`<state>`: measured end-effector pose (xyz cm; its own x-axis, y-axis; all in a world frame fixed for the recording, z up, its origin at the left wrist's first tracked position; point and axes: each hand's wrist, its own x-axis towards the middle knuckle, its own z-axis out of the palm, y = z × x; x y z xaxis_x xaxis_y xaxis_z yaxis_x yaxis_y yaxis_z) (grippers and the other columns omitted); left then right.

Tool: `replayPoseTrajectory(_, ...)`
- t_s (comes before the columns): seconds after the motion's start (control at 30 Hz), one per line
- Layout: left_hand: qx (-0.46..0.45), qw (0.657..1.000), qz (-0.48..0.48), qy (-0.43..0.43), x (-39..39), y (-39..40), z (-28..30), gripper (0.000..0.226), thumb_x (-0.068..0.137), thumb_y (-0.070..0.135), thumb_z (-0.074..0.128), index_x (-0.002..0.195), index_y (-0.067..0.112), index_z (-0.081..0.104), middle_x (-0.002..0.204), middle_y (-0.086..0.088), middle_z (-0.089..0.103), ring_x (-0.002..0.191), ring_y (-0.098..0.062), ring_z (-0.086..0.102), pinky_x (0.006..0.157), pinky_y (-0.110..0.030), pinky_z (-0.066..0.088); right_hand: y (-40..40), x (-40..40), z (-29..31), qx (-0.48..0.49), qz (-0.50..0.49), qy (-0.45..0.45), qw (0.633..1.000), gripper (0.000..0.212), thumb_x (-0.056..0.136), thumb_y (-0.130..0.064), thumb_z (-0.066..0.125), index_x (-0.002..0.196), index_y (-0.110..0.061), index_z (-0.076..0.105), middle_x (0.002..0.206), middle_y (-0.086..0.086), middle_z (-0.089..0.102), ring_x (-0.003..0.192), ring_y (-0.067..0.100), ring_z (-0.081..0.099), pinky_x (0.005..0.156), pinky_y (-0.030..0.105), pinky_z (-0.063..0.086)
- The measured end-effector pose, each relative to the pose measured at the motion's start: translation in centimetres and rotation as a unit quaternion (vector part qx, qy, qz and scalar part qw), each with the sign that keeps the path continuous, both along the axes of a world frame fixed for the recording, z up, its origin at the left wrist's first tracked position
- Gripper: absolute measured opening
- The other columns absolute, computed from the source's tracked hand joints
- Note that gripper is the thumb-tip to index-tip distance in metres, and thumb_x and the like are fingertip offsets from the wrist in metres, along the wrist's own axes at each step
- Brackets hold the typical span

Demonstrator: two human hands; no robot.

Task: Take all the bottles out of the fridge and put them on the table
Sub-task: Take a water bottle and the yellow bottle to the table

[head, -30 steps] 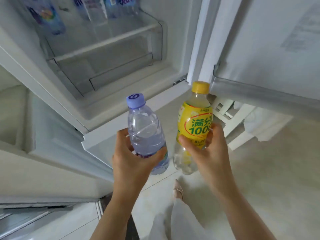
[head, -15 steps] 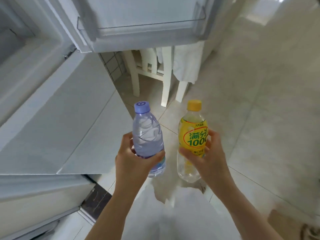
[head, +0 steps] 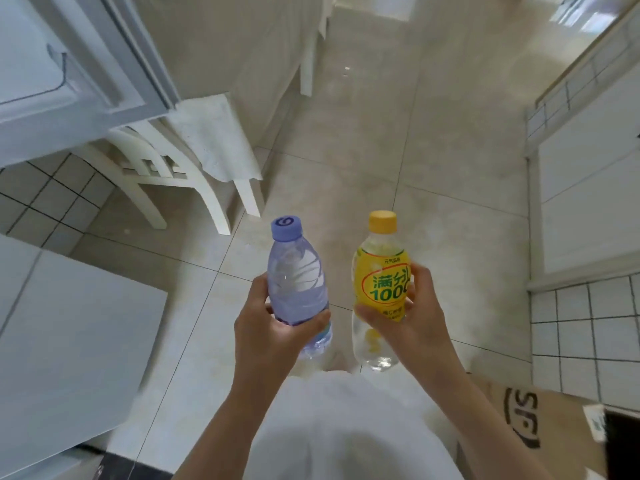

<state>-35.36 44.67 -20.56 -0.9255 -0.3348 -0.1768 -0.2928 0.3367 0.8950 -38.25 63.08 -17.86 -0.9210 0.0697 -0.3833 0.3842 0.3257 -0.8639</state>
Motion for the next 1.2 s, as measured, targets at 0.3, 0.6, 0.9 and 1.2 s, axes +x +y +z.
replayPoseTrajectory(0.3,-0.014,1.0,-0.01,-0.013,-9.5,3.9,-0.8,0.07,0.049,0.056,0.079,0.109,0.034,0.049,0.091,0.029,0.061,0.084,0.004,0.063,0.062,-0.005,0.049,4.2,-9.2,-0.6,-0.011,-0.024,-0.009,1.0,0.07,0.064,-0.014,0.085,0.116,-0.035,0.042,0.103,-0.013,0.063,0.095,0.012,0.065,0.082,0.044,0.057)
replayPoseTrajectory(0.6,0.008,0.999,0.008,-0.051,-22.5,0.6,-2.1,0.067,0.046,0.053,0.077,0.104,0.029,0.051,0.088,0.014,0.066,0.08,-0.002,0.063,0.067,-0.024,0.049,1.3,-22.6,-0.8,0.013,-0.008,-0.007,1.0,0.075,0.063,-0.014,0.087,0.119,-0.034,0.04,0.1,-0.019,0.06,0.092,0.005,0.063,0.082,0.037,0.057)
replayPoseTrajectory(0.9,-0.007,1.0,0.024,-0.017,-36.7,-4.7,-0.5,0.074,0.043,0.056,0.074,0.106,0.025,0.052,0.09,0.007,0.066,0.082,-0.013,0.065,0.069,-0.03,0.053,-3.8,-36.7,0.1,0.018,0.015,0.019,1.0,0.075,0.062,-0.02,0.087,0.116,-0.042,0.039,0.102,-0.02,0.062,0.096,0.009,0.064,0.084,0.043,0.056)
replayPoseTrajectory(1.2,0.037,0.993,0.113,-0.013,-46.5,-7.3,-0.7,0.073,0.04,0.05,0.077,0.103,0.024,0.053,0.087,0.006,0.066,0.078,-0.013,0.065,0.064,-0.024,0.051,-6.9,-48.6,-0.5,0.045,0.074,0.038,0.995,0.076,0.058,-0.02,0.088,0.114,-0.041,0.042,0.097,-0.019,0.063,0.088,0.004,0.064,0.077,0.043,0.057)
